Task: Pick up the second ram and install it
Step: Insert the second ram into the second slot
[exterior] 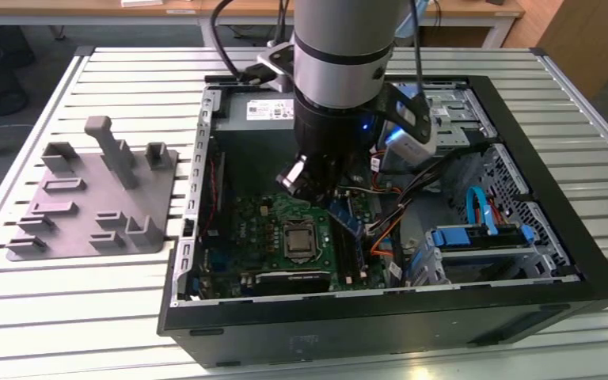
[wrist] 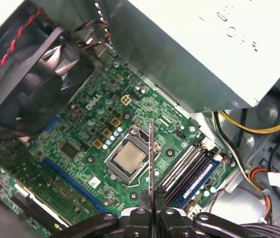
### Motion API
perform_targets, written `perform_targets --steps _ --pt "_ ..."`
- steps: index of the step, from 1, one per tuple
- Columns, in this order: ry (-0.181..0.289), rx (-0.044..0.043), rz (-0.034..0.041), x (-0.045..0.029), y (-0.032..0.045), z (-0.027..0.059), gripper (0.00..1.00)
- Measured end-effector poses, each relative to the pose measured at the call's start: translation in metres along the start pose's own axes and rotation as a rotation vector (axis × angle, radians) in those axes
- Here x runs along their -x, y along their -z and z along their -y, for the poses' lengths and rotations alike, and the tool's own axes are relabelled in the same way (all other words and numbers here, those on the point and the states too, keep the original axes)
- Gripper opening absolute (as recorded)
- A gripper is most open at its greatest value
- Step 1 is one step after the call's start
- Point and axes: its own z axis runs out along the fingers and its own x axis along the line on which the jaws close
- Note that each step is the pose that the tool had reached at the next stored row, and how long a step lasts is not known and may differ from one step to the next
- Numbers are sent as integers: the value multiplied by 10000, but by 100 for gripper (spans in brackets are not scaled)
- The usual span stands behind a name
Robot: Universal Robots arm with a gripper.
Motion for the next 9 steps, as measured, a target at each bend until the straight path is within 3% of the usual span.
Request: perform_targets --steps 9 --pt "-937 -14 2 0 -3 0 14"
